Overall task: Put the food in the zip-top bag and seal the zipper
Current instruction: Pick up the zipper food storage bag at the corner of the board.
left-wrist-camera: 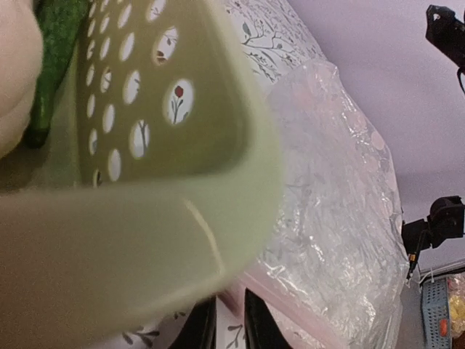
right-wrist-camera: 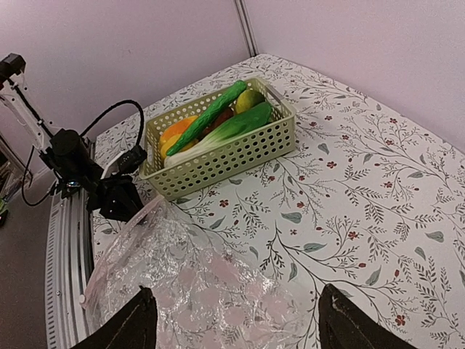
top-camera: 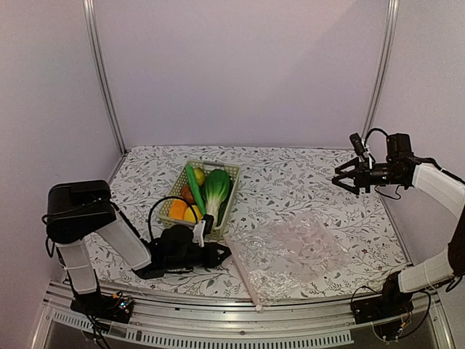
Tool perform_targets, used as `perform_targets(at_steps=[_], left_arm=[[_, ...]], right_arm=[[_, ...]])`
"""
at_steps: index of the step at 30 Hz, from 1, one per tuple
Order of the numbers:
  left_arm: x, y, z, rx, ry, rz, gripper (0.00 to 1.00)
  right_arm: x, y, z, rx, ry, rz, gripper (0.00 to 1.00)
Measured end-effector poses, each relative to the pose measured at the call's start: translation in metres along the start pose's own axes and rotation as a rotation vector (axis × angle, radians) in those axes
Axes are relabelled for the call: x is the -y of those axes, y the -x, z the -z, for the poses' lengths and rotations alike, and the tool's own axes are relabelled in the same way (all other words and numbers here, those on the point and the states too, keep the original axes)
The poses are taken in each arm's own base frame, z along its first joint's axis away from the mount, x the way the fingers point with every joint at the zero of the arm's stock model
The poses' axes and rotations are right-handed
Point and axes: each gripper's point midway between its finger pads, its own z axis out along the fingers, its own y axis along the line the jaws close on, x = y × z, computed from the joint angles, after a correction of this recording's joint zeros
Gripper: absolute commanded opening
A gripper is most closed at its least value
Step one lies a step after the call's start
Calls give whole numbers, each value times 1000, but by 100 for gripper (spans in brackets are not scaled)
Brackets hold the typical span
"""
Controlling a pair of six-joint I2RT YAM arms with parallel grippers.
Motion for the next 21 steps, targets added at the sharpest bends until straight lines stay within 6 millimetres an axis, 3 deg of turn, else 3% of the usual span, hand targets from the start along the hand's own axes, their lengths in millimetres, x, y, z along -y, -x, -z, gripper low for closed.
perform_targets(at_steps=[6,11,16,21], left_arm=[[21,8,-18,13,-82,-30,0],[45,18,-23,38,-116,-100,0],[104,50,-24,106,-169,-207,0],[155,98,-21,201,-179,-258,0]], right_arm=[[-2,-1,0,-1,7,-3,72],[-2,-3,-2,-13,3,-5,70],[-12,3,-11,-52,15,9,69],[-25,43,-11,-42,16,88,67]])
